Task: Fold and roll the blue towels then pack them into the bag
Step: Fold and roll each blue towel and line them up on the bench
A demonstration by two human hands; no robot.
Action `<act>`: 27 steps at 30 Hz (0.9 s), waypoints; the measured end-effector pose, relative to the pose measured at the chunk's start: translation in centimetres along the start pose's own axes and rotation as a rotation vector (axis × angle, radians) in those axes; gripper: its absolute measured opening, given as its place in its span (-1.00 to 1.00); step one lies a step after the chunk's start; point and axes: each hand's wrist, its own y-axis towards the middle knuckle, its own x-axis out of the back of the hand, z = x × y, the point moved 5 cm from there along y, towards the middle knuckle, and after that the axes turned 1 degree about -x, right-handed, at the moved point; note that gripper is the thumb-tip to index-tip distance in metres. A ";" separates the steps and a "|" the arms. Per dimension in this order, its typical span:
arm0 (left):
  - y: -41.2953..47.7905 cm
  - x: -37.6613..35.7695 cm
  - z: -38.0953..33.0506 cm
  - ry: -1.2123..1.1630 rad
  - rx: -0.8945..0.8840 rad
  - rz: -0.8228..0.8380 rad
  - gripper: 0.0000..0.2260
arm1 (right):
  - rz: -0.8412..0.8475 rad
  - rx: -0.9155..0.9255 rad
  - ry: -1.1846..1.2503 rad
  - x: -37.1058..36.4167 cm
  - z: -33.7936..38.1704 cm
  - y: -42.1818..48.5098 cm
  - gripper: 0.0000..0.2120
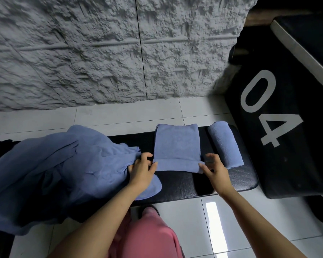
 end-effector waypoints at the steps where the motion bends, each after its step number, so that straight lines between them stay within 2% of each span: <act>1: 0.1 0.0 0.0 0.027 0.017 0.006 -0.75 | 0.006 -0.026 -0.007 -0.1 0.2 0.1 -0.70; 5: 0.7 0.0 -0.5 0.115 0.116 0.065 -0.76 | -0.013 -0.064 -0.191 -0.6 0.7 0.9 -0.84; 8: 1.0 0.7 -1.5 0.192 0.117 0.001 -0.74 | -0.124 0.097 -0.389 -0.5 2.0 0.7 -0.86; 12: 0.1 1.1 -3.1 0.266 -0.236 -0.155 -0.90 | -0.209 0.512 -0.677 -1.0 3.4 -1.2 -0.90; 14: -0.4 0.8 -2.7 0.275 -0.353 -0.163 -0.93 | -0.201 0.616 -0.715 -0.9 2.8 -1.8 -0.88; 16: -0.7 0.4 -1.7 0.263 -0.407 -0.142 -0.80 | -0.157 0.642 -0.737 -0.8 1.8 -2.0 -0.72; 19: -1.0 0.2 -1.3 0.298 -0.413 -0.104 -0.60 | -0.131 0.547 -0.648 -0.7 0.9 -1.7 -0.55; 23: -0.4 -0.1 -0.9 0.213 -0.209 -0.034 -0.63 | -0.058 0.275 -0.232 -0.8 0.5 -0.8 -0.52; 25: -0.1 -0.3 -0.3 0.142 -0.087 0.002 -0.64 | -0.009 0.132 -0.112 -0.8 -0.1 -0.4 -0.53; 27: 0.0 -0.2 -0.4 0.100 -0.046 0.010 -0.66 | 0.019 0.075 -0.043 -0.6 -0.3 -0.2 -0.55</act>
